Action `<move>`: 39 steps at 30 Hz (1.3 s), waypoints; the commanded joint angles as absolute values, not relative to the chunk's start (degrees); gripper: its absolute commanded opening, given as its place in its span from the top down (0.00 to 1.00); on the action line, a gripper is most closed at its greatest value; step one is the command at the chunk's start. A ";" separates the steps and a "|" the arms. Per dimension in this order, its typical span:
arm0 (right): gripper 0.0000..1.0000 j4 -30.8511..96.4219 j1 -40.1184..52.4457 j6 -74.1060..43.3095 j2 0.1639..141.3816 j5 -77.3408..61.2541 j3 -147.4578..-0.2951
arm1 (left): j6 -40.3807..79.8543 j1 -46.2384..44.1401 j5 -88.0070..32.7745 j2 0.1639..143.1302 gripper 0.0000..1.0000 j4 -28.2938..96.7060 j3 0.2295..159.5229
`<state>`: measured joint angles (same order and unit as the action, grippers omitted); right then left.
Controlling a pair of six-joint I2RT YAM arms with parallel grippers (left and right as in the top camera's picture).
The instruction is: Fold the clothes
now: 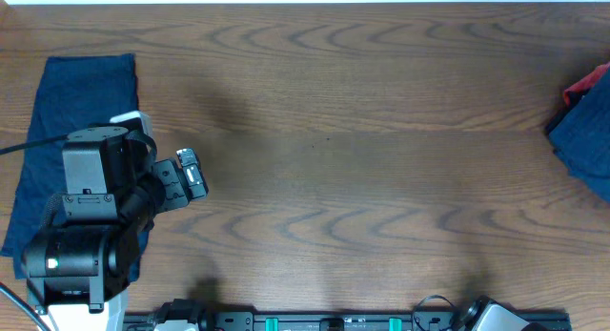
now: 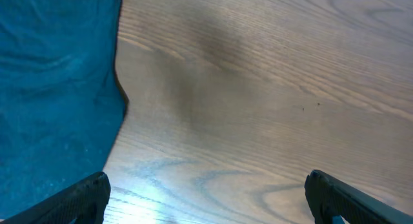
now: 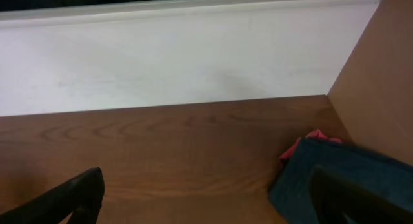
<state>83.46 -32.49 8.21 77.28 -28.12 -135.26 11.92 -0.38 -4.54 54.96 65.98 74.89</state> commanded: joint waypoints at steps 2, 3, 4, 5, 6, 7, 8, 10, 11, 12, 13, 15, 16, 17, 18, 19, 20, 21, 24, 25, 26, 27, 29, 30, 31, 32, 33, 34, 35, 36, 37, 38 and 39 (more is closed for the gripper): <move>0.01 83.64 -31.44 8.21 77.03 -28.73 -135.26 | 12.58 -0.43 -5.96 54.98 0.02 64.07 75.22; 0.01 83.66 -31.44 8.21 77.03 -28.73 -135.26 | 12.47 -0.38 -5.93 54.98 0.02 62.24 75.18; 0.01 83.64 -31.44 8.21 77.03 -28.73 -135.26 | 12.16 -0.40 -5.96 54.96 0.02 60.05 75.13; 0.01 83.66 -31.44 8.21 77.03 -28.73 -135.26 | 12.03 -0.49 -6.00 54.83 0.02 58.78 75.00; 0.01 83.64 -31.44 8.21 77.03 -28.73 -135.26 | 12.03 -0.75 -6.44 54.43 0.02 57.49 74.76; 0.01 83.64 -31.44 8.21 77.03 -28.73 -135.26 | 12.05 -0.80 -6.68 53.89 0.02 56.25 74.41; 0.01 83.66 -31.44 8.23 77.03 -28.71 -135.26 | 12.01 -0.78 -6.63 52.93 0.02 54.08 73.71; 0.01 83.64 -31.44 8.21 77.03 -28.73 -135.26 | 12.01 -0.80 -6.63 50.52 0.02 49.30 71.96; 0.01 83.66 -31.44 8.21 77.03 -28.71 -135.26 | 12.01 -0.80 -6.66 49.12 0.02 47.00 70.96; 0.01 83.66 -31.44 8.21 77.03 -28.73 -135.26 | 12.01 -0.80 -6.66 47.64 0.02 44.73 69.78; 0.01 83.64 -31.44 8.21 77.03 -28.71 -135.26 | 12.01 -0.80 -6.63 45.95 0.02 42.28 68.38; 0.01 83.66 -31.44 8.21 77.06 -28.73 -135.26 | 11.16 -0.80 -6.63 42.59 0.02 37.17 65.41; 0.01 83.64 -31.44 8.21 77.06 -28.73 -135.26 | 10.17 -0.80 -6.66 40.56 0.02 34.02 63.44; 0.01 83.66 -31.44 8.21 77.03 -28.73 -135.26 | 9.50 -0.80 -6.66 38.83 0.02 31.42 61.67; 0.01 83.64 -31.44 8.21 77.03 -28.73 -135.26 | 8.47 -0.80 -6.63 36.12 0.02 27.59 58.83; 0.01 83.64 -31.44 8.21 77.03 -28.71 -135.26 | 8.01 -0.78 -6.66 34.92 0.02 26.04 57.56; 0.01 83.64 -31.44 8.23 77.03 -28.73 -135.26 | 7.22 -0.80 -6.63 32.84 0.02 23.40 55.27; 0.01 83.66 -31.44 8.21 77.03 -28.71 -135.26 | 6.61 -0.78 -6.61 30.57 0.02 20.60 52.60; 0.01 83.66 -31.44 8.21 77.03 -28.71 -135.26 | 4.91 -0.78 -6.61 26.30 0.02 15.90 47.31; 0.01 83.64 -31.44 8.21 77.03 -28.73 -135.26 | 4.40 -0.78 -6.61 24.88 0.02 14.50 45.50; 0.01 83.66 -31.44 8.21 77.03 -28.71 -135.26 | 3.97 -0.78 -6.61 23.94 0.02 13.54 44.23; 0.01 83.64 -31.44 8.21 77.03 -28.73 -135.26 | 3.29 -0.78 -6.61 22.72 0.02 12.47 42.68; 0.01 83.66 -31.44 8.21 77.03 -28.73 -135.26 | 2.02 -0.78 -6.61 20.51 0.02 10.59 39.75; 0.01 83.66 -31.44 8.21 77.03 -28.73 -135.26 | 1.28 -0.78 -6.61 19.42 0.02 9.52 38.24; 0.01 83.66 -31.44 8.23 77.03 -28.73 -135.26 | 0.47 -0.78 -6.61 18.24 0.02 8.27 36.60; 0.01 83.64 -31.44 8.21 77.03 -28.73 -135.26 | -0.25 -0.78 -6.61 16.84 0.02 6.61 34.68; 0.01 83.64 -31.44 8.21 77.03 -28.73 -135.26 | -0.51 -0.78 -6.59 15.66 0.02 5.26 33.04; 0.01 83.64 -31.44 8.21 77.03 -28.73 -135.26 | -0.69 -0.73 -6.59 14.44 0.02 3.97 31.44; 0.01 83.64 -31.44 8.21 77.03 -28.73 -135.26 | -0.73 -0.69 -6.59 13.21 0.02 2.74 29.91; 0.01 83.64 -31.44 8.21 77.03 -28.73 -135.26 | -0.91 -0.67 -6.59 11.92 0.02 1.54 28.34; 0.01 83.64 -31.44 8.21 77.03 -28.73 -135.26 | -1.17 -0.67 -6.59 10.68 0.02 0.49 26.85; 0.01 83.64 -31.44 8.21 77.03 -28.73 -135.26 | -1.48 -0.67 -6.61 9.89 0.02 -0.16 25.89; 0.01 83.66 -31.44 8.23 77.03 -28.73 -135.26 | -1.61 -0.67 -6.59 9.19 0.02 -0.64 24.99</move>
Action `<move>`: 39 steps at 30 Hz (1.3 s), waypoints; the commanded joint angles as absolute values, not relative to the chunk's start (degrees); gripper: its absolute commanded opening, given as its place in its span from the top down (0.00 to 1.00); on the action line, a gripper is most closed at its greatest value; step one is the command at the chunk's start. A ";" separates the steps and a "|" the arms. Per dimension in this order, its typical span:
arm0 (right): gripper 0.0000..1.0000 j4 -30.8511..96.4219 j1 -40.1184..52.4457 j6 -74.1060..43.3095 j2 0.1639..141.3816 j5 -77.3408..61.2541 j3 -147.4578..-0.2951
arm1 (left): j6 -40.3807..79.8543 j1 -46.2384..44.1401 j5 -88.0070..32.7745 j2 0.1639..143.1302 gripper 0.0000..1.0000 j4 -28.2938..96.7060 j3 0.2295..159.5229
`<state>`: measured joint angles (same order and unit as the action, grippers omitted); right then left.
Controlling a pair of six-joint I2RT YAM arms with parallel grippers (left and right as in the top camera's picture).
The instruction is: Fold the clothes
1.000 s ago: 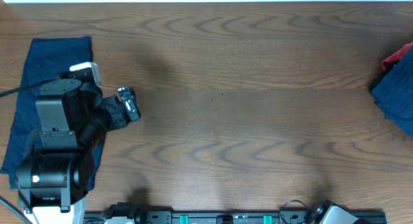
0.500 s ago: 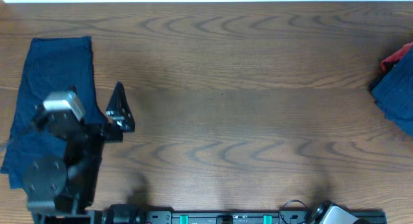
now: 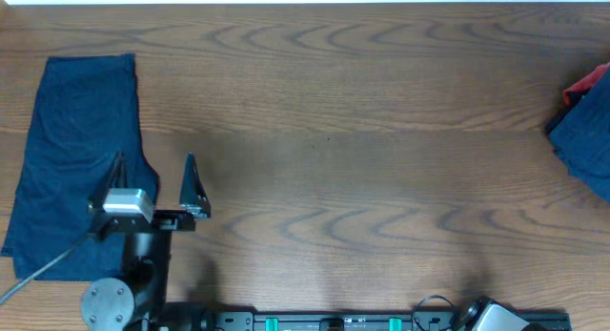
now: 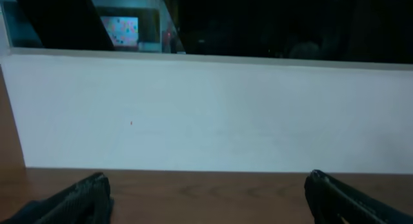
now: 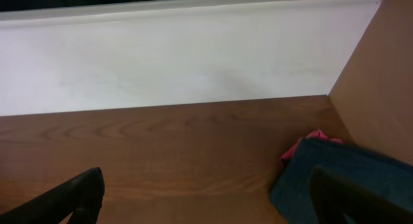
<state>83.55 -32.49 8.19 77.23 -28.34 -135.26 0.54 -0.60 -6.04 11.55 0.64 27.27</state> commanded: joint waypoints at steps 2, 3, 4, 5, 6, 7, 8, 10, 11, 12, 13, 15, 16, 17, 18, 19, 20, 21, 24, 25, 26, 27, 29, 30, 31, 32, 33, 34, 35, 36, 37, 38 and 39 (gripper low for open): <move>0.01 83.66 -31.44 8.21 77.03 -28.73 -135.26 | -2.66 -0.67 -6.61 8.47 0.02 -0.80 24.05; 0.01 83.64 -31.44 8.21 77.03 -28.73 -135.26 | -2.83 -0.67 -6.59 8.25 0.02 -0.93 23.70; 0.01 83.64 -31.44 8.21 77.06 -28.71 -135.26 | -2.85 -0.67 -6.59 8.03 0.02 -0.97 23.42; 0.01 83.64 -31.44 8.21 77.06 -28.73 -135.26 | -3.18 -0.67 -6.59 7.84 0.02 -0.99 23.11; 0.01 83.64 -31.44 8.21 77.03 -28.71 -135.26 | -3.55 -0.67 -6.57 7.55 0.02 -1.08 22.81; 0.01 83.64 -31.44 8.21 77.03 -28.73 -135.26 | -4.10 -0.67 -6.59 7.16 0.02 -1.26 22.39; 0.01 83.64 -31.44 8.23 77.03 -28.73 -135.26 | -4.32 -0.64 -6.59 6.52 0.02 -1.52 21.87; 0.01 83.64 -31.44 8.21 77.03 -28.73 -135.26 | -4.51 -0.54 -6.57 4.84 0.02 -2.02 20.80; 0.01 83.66 -31.44 8.23 77.03 -28.73 -135.26 | -4.51 -0.54 -6.57 3.95 0.02 -2.09 20.23; 0.01 83.64 -31.44 8.21 77.03 -28.73 -135.26 | -4.51 -0.54 -6.57 2.87 0.02 -2.09 19.53; 0.01 83.64 -31.44 8.21 77.03 -28.73 -135.26 | -4.51 -0.54 -6.57 2.04 0.02 -2.22 18.92; 0.01 83.64 -31.44 8.21 77.03 -28.73 -135.26 | -4.49 -0.54 -6.59 0.73 0.02 -2.50 17.63; 0.01 83.66 -31.44 8.21 77.03 -28.73 -135.26 | -4.49 -0.54 -6.59 0.25 0.02 -2.50 17.10; 0.01 83.64 -31.44 8.23 77.03 -28.73 -135.26 | -4.49 -0.54 -6.59 0.05 0.02 -2.50 16.64; 0.01 83.66 -31.44 8.21 77.03 -28.73 -135.26 | -4.47 -0.54 -6.61 0.08 0.02 -2.48 16.43; 0.01 83.64 -31.44 8.21 77.03 -28.71 -135.26 | -4.47 -0.54 -6.66 0.08 0.02 -2.48 16.14; 0.01 83.64 -31.44 8.21 77.03 -28.73 -135.26 | -4.47 -0.54 -6.66 0.08 0.02 -2.46 15.92; 0.01 83.66 -31.44 8.23 77.03 -28.73 -135.26 | -4.47 -0.54 -6.66 0.08 0.02 -2.48 15.68; 0.01 83.64 -31.44 8.21 77.03 -28.73 -135.26 | -4.47 -0.54 -6.61 0.08 0.02 -2.48 14.66; 0.01 83.64 -31.44 8.23 77.03 -28.73 -135.26 | -4.49 -0.54 -6.61 0.08 0.02 -2.50 14.20; 0.01 83.64 -31.44 8.21 77.03 -28.71 -135.26 | -4.49 -0.54 -6.61 0.08 0.02 -2.50 13.63; 0.01 83.64 -31.44 8.21 77.03 -28.73 -135.26 | -4.47 -0.54 -6.61 0.08 0.02 -2.63 12.93; 0.01 83.64 -31.44 8.21 77.03 -28.73 -135.26 | -4.45 -0.54 -6.66 0.08 0.02 -3.20 11.11; 0.01 83.64 -31.44 8.21 77.03 -28.73 -135.26 | -4.40 -0.54 -6.96 0.08 0.02 -3.90 9.85; 0.01 83.66 -31.44 8.21 77.03 -28.73 -135.26 | -4.27 -0.54 -7.07 0.08 0.02 -4.45 9.06; 0.01 83.66 -31.44 8.21 77.03 -28.73 -135.26 | -3.99 -0.54 -7.07 0.08 0.02 -5.58 7.64; 0.01 83.66 -31.44 8.21 77.03 -28.73 -135.26 | -3.99 -0.54 -7.07 0.08 0.02 -5.80 7.31; 0.01 83.64 -31.44 8.21 77.03 -28.73 -135.26 | -3.99 -0.54 -7.07 0.08 0.02 -6.28 6.66; 0.01 83.64 -31.44 8.23 77.03 -28.73 -135.26 | -4.01 -0.54 -7.07 0.08 0.02 -6.61 6.15; 0.01 83.64 -31.44 8.21 77.03 -28.73 -135.26 | -4.03 -0.54 -7.05 0.08 0.02 -6.76 5.74; 0.01 83.64 -31.44 8.23 77.03 -28.73 -135.26 | -4.05 -0.54 -7.03 0.08 0.02 -6.76 5.34; 0.01 83.66 -31.44 8.21 77.03 -28.71 -135.26 | -4.08 -0.54 -7.01 0.08 0.02 -6.81 4.86; 0.01 83.64 -31.44 8.21 77.03 -28.73 -135.26 | -4.10 -0.54 -7.01 0.08 0.02 -6.79 4.47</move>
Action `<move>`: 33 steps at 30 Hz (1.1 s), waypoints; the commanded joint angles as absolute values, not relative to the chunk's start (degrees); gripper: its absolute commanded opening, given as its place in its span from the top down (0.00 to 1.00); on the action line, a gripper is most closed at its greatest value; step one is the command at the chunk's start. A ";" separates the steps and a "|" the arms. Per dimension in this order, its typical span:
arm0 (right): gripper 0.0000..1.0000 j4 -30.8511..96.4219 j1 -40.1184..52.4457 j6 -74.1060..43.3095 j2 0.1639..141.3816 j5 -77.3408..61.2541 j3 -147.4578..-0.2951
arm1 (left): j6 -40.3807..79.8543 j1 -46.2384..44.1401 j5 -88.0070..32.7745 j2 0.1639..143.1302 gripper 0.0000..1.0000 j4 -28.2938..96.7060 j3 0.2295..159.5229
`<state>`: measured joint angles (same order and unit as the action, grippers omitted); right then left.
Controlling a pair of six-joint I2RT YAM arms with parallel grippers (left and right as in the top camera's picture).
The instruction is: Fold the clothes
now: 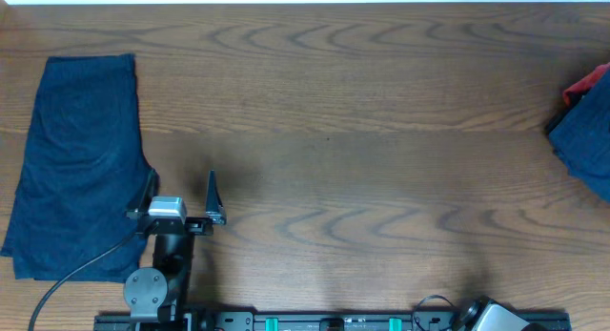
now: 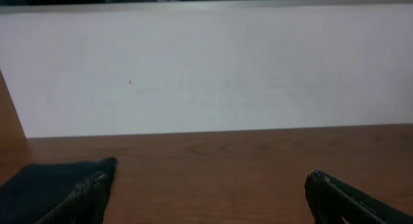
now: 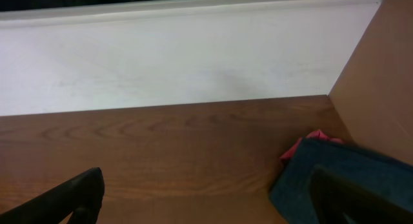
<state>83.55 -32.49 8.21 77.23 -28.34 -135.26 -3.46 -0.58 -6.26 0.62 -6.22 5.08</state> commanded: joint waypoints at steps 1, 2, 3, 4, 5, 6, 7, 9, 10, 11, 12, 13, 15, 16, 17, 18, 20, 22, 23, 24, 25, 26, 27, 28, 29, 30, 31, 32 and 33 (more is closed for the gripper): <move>0.01 83.64 -31.44 8.23 77.03 -28.71 -135.26 | -4.19 -0.54 -7.01 0.08 0.02 -6.79 4.08; 0.01 83.66 -31.44 8.23 77.03 -28.71 -135.26 | -4.29 -0.54 -7.01 0.08 0.02 -6.76 3.66; 0.01 83.64 -31.44 8.21 77.03 -28.73 -135.26 | -4.29 -0.54 -7.03 0.08 0.02 -6.76 3.20; 0.01 83.64 -31.44 8.21 77.03 -28.73 -135.26 | -4.29 -0.54 -7.03 0.08 0.02 -6.68 2.98; 0.01 83.64 -31.44 8.21 77.03 -28.73 -135.26 | -4.29 -0.54 -7.05 0.08 0.02 -6.48 2.90; 0.01 83.66 -31.44 8.21 77.03 -28.71 -135.26 | -4.29 -0.54 -7.05 0.08 0.02 -6.31 2.87; 0.01 83.64 -31.44 8.21 77.03 -28.73 -135.26 | -4.29 -0.54 -7.03 0.08 0.02 -6.28 2.85; 0.01 83.64 -31.44 8.23 77.03 -28.71 -135.26 | -4.82 -0.54 -6.98 0.08 0.02 -6.35 2.83; 0.01 83.66 -31.44 8.21 77.03 -28.73 -135.26 | -5.43 -0.54 -6.98 0.08 0.02 -6.37 2.83; 0.01 83.66 -31.44 8.23 77.03 -28.71 -135.26 | -5.65 -0.54 -6.81 0.08 0.02 -6.35 2.83; 0.01 83.64 -31.44 8.23 77.03 -28.73 -135.26 | -5.87 -0.54 -6.79 0.08 0.02 -6.35 2.83; 0.01 83.64 -31.44 8.21 77.03 -28.73 -135.26 | -6.04 -0.54 -6.79 0.08 0.02 -6.33 2.81; 0.01 83.66 -31.44 8.23 77.03 -28.73 -135.26 | -6.02 -0.54 -6.57 0.08 0.02 -6.37 2.44; 0.01 83.64 -31.44 8.23 77.03 -28.73 -135.26 | -6.02 -0.56 -6.57 0.08 0.02 -6.42 2.15; 0.01 83.66 -31.44 8.21 77.03 -28.73 -135.26 | -6.00 -0.56 -6.61 0.08 0.02 -6.42 1.61; 0.01 83.66 -31.44 8.21 77.03 -28.73 -135.26 | -5.96 -0.56 -6.66 0.08 0.02 -6.55 0.97; 0.01 83.66 -31.44 8.23 77.03 -28.73 -135.26 | -5.93 -0.56 -7.07 0.08 0.02 -5.48 0.21; 0.01 83.66 -31.44 8.21 77.03 -28.73 -135.26 | -5.96 -0.56 -7.05 0.08 0.02 -3.38 0.21; 0.01 83.66 -31.44 8.21 77.03 -28.71 -135.26 | -5.98 -0.56 -7.03 0.08 0.02 -2.44 0.21; 0.01 83.66 -31.44 8.23 77.03 -28.73 -135.26 | -5.98 -0.56 -7.01 0.08 0.02 -1.34 0.21; 0.01 83.66 -31.44 8.23 77.03 -28.73 -135.26 | -5.98 -0.56 -7.01 0.08 0.02 0.01 0.21; 0.01 83.66 -31.44 8.21 77.03 -28.73 -135.26 | -5.98 -0.56 -7.01 0.08 0.02 2.09 0.21; 0.01 83.64 -31.44 8.21 77.03 -28.73 -135.26 | -5.87 -0.56 -7.01 0.08 0.02 3.92 0.21; 0.01 83.66 -31.44 8.21 77.03 -28.73 -135.26 | -5.39 -0.56 -6.81 0.14 0.02 3.79 0.21; 0.01 83.66 -31.44 8.21 77.03 -28.73 -135.26 | -5.63 -0.56 -6.81 0.08 0.02 3.79 0.21; 0.01 83.66 -31.44 8.21 77.03 -28.73 -135.26 | -6.00 -0.56 -6.72 0.08 0.02 3.79 0.21; 0.01 83.66 -31.44 8.21 77.03 -28.73 -135.26 | -6.00 -0.56 -6.59 0.08 0.02 3.79 0.21; 0.01 83.68 -31.44 8.23 77.03 -28.73 -135.26 | -6.00 -0.56 -6.59 0.10 0.02 3.81 0.21; 0.01 83.66 -31.44 8.21 77.03 -28.73 -135.26 | -5.98 -0.56 -6.61 0.10 0.02 3.84 0.21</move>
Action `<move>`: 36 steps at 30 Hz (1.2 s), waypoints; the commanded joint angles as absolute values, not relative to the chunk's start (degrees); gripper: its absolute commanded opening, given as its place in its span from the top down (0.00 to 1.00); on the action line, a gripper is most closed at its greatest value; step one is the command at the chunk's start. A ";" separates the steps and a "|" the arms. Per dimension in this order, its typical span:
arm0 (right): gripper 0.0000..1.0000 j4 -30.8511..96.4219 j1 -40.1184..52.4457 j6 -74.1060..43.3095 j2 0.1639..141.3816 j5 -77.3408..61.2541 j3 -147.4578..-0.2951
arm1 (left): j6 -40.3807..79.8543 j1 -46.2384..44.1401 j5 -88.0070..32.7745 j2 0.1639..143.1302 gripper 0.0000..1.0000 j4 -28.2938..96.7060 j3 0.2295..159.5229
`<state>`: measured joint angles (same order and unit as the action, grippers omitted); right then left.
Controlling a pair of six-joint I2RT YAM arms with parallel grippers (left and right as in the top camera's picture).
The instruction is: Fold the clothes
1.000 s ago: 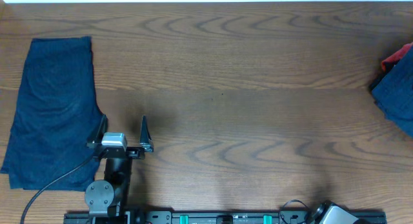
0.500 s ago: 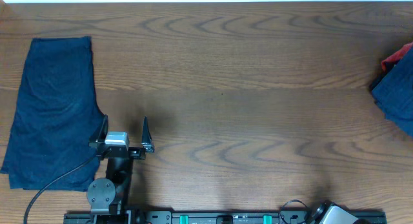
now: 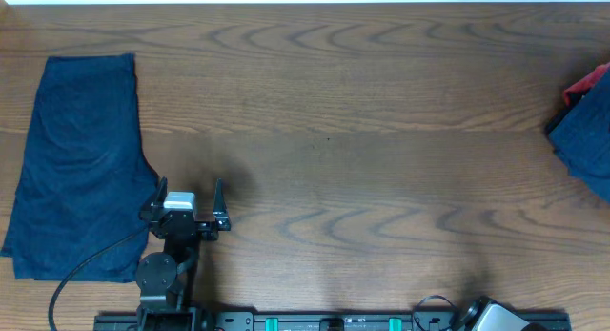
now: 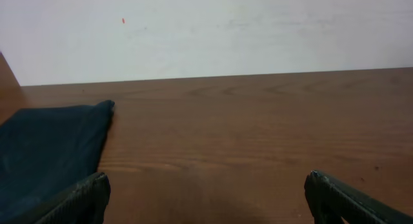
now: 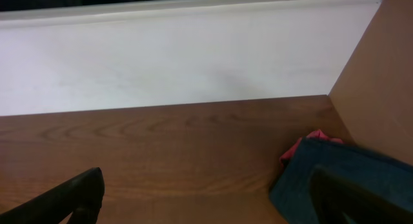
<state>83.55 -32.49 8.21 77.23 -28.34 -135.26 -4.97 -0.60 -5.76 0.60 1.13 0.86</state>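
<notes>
A dark blue folded garment (image 3: 81, 159) lies flat at the table's left; its corner (image 4: 51, 146) shows in the left wrist view. My left gripper (image 3: 189, 199) stands open just right of the garment's lower edge, holding nothing, fingertips (image 4: 80, 197) wide apart. A pile of blue and red clothes (image 3: 583, 126) sits at the right edge, also seen from the right wrist (image 5: 335, 166). My right gripper (image 5: 206, 198) is open and empty; in the overhead view it is out of sight.
Brown wooden table (image 3: 362, 102) with a white wall (image 5: 181, 56) along its far edge. A wooden side panel (image 5: 381, 75) rises at the right. A black rail (image 3: 334, 321) runs along the front edge.
My left gripper has drawn back a little toward the front edge and tilted down, so its view now takes in more table and garment. The right arm is unchanged.
My left arm was over the blue garment's right edge, looking down at it. Then it was pulled back near the front, facing the far wall, fingers open. It has settled lower beside the garment. The right gripper stayed still and open.
</notes>
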 commanded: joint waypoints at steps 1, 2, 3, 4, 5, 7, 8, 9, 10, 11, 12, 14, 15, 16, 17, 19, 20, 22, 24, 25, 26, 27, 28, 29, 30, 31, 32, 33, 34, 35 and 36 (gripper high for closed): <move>0.01 83.68 -31.44 8.21 77.03 -28.73 -135.26 | -5.98 -0.56 -6.59 0.10 0.02 3.84 0.21; 0.01 83.66 -31.44 8.23 77.03 -28.73 -135.26 | -6.00 -0.56 -6.55 0.10 0.02 3.84 0.21; 0.01 83.68 -31.44 8.21 77.03 -28.71 -135.26 | -5.98 -0.56 -6.07 0.10 0.02 3.84 0.21; 0.01 83.68 -31.44 8.21 77.06 -28.73 -135.26 | -5.98 -0.56 -5.87 0.10 0.02 3.84 0.21; 0.01 83.68 -31.44 8.21 77.06 -28.71 -135.26 | -6.00 -0.56 -5.69 0.10 0.02 3.86 0.21; 0.01 83.66 -31.44 8.21 77.03 -28.71 -135.26 | -5.98 -0.56 -5.52 0.10 0.02 3.86 0.21; 0.01 83.68 -31.44 8.21 77.03 -28.73 -135.26 | -5.96 -0.56 -5.52 0.10 0.02 3.86 0.21; 0.01 83.68 -31.44 8.21 77.03 -28.73 -135.26 | -5.96 -0.56 -5.52 0.14 0.02 3.86 0.21; 0.01 83.68 -31.44 8.23 77.03 -28.73 -135.26 | -5.98 -0.56 -5.50 0.21 0.02 3.86 0.21; 0.01 83.68 -31.44 8.21 77.03 -28.73 -135.26 | -5.98 -0.56 -5.48 0.25 0.02 3.86 0.21; 0.01 83.68 -31.44 8.21 77.03 -28.73 -135.26 | -5.98 -0.56 -5.41 0.27 0.02 3.84 0.21; 0.01 83.68 -31.44 8.21 77.03 -28.73 -135.26 | -5.98 -0.56 -5.32 0.30 0.02 3.81 0.23; 0.01 83.68 -31.44 8.21 77.03 -28.71 -135.26 | -5.98 -0.56 -5.32 0.34 0.02 3.77 0.23; 0.01 83.66 -31.44 8.23 77.03 -28.73 -135.26 | -5.98 -0.56 -5.34 0.34 0.02 3.77 0.23; 0.01 83.68 -31.44 8.23 77.03 -28.73 -135.26 | -5.98 -0.56 -5.34 0.34 0.02 3.77 0.23; 0.01 83.68 -31.44 8.21 77.03 -28.73 -135.26 | -5.98 -0.56 -5.32 0.34 0.02 3.75 0.23; 0.01 83.68 -31.44 8.21 77.03 -28.73 -135.26 | -5.98 -0.56 -5.34 0.34 0.02 3.75 0.23; 0.01 83.68 -31.44 8.21 77.03 -28.73 -135.26 | -5.98 -0.56 -5.34 0.34 0.02 3.75 0.23; 0.01 83.68 -31.44 8.21 77.03 -28.73 -135.26 | -5.98 -0.56 -5.34 0.34 0.02 3.73 0.23; 0.01 83.68 -31.44 8.21 77.03 -28.73 -135.26 | -5.98 -0.56 -5.32 0.34 0.02 3.75 0.23; 0.01 83.68 -31.44 8.21 77.03 -28.73 -135.26 | -5.98 -0.56 -5.34 0.34 0.02 3.73 0.23; 0.01 83.68 -31.44 8.21 77.06 -28.73 -135.26 | -5.98 -0.56 -5.32 0.34 0.02 3.73 0.23; 0.01 83.68 -31.44 8.23 77.03 -28.73 -135.26 | -5.98 -0.56 -5.34 0.34 0.02 3.73 0.23; 0.01 83.68 -31.44 8.21 77.03 -28.73 -135.26 | -5.98 -0.56 -5.34 0.34 0.02 3.73 0.23; 0.01 83.68 -31.44 8.21 77.03 -28.73 -135.26 | -5.98 -0.56 -5.34 0.34 0.02 3.70 0.23; 0.01 83.66 -31.44 8.23 77.03 -28.73 -135.26 | -5.98 -0.56 -5.34 0.34 0.02 3.70 0.23; 0.01 83.68 -31.44 8.23 77.03 -28.73 -135.26 | -5.98 -0.56 -5.34 0.34 0.02 3.68 0.23; 0.01 83.66 -31.44 8.21 77.03 -28.73 -135.26 | -5.98 -0.56 -5.34 0.34 0.02 3.68 0.23; 0.01 83.68 -31.44 8.21 77.06 -28.73 -135.26 | -5.98 -0.56 -5.34 0.34 0.02 3.68 0.23; 0.01 83.68 -31.44 8.21 77.17 -28.73 -135.26 | -5.98 -0.56 -5.34 0.34 0.02 3.68 0.23; 0.01 83.68 -31.44 8.23 77.17 -28.71 -135.26 | -5.98 -0.56 -5.32 0.34 0.02 3.68 0.23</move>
<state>83.55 -32.49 8.21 77.23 -28.34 -135.26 -4.99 -0.60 -5.13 0.60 1.34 0.99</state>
